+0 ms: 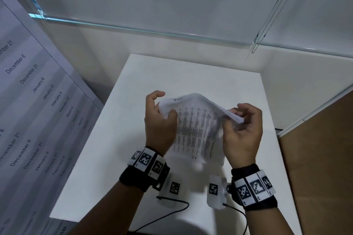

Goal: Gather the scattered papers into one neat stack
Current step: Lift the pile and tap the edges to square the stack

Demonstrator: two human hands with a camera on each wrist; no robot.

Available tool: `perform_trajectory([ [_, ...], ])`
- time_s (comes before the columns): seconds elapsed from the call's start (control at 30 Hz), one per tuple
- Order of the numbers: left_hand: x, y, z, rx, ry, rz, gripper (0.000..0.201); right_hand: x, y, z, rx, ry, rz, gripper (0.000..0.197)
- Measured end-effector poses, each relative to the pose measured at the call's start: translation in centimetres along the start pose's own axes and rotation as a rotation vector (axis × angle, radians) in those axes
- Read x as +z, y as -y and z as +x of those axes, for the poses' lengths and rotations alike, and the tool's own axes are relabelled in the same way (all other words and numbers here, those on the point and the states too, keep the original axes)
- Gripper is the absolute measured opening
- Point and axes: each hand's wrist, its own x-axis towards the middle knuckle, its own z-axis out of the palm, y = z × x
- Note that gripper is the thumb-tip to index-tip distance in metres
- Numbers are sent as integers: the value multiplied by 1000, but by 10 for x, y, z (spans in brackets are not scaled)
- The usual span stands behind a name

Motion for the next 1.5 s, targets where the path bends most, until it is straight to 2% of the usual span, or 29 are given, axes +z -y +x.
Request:
perform_trajectory([
  [0.13,16,-10,-22,189,-36,120,31,9,7,-18,-58,-28,-23,35],
  [0.2,18,-10,-31,241,-77,134,28,9,7,-25,-64,-51,-2,30],
  [0.3,11,9,-32,238,-104,192,38,4,-9,-30,-2,-58,-21,29],
  [0.43,2,32,-29,274,-34,300,51,0,-34,-34,157,-44,-15,20],
  [0.5,1,37,-26,264,-9,274,49,2,-37,-34,183,-32,13,17],
  [0.57,1,36,-21,249,-8,265,43,6,-34,-31,151,-22,48,25],
  [0.63,3,32,-17,216,-62,243,41,11,-33,-26,148,-82,77,29],
  [0.77,12,29,-7,61,-225,189,21,21,-40,-20,228,-209,64,27],
  [0.83,16,29,-2,6,-235,161,26,27,-36,-18,240,-215,54,28],
  [0.9,21,23,-1,3,-224,127,31,33,-28,-17,213,-173,68,30],
  [1.0,24,13,0,35,-177,110,30,32,-20,-15,172,-4,111,40],
  [1.07,21,8,2,52,-144,101,28,28,-14,-12,165,69,99,38],
  [1.2,16,-1,4,148,-233,137,10,26,-1,-4,112,-71,161,28],
  [1.27,14,-4,3,178,-272,144,11,26,-1,-3,121,-123,172,26],
  [1.5,8,25,-6,-3,-255,181,13,25,-36,-26,262,-135,52,29],
])
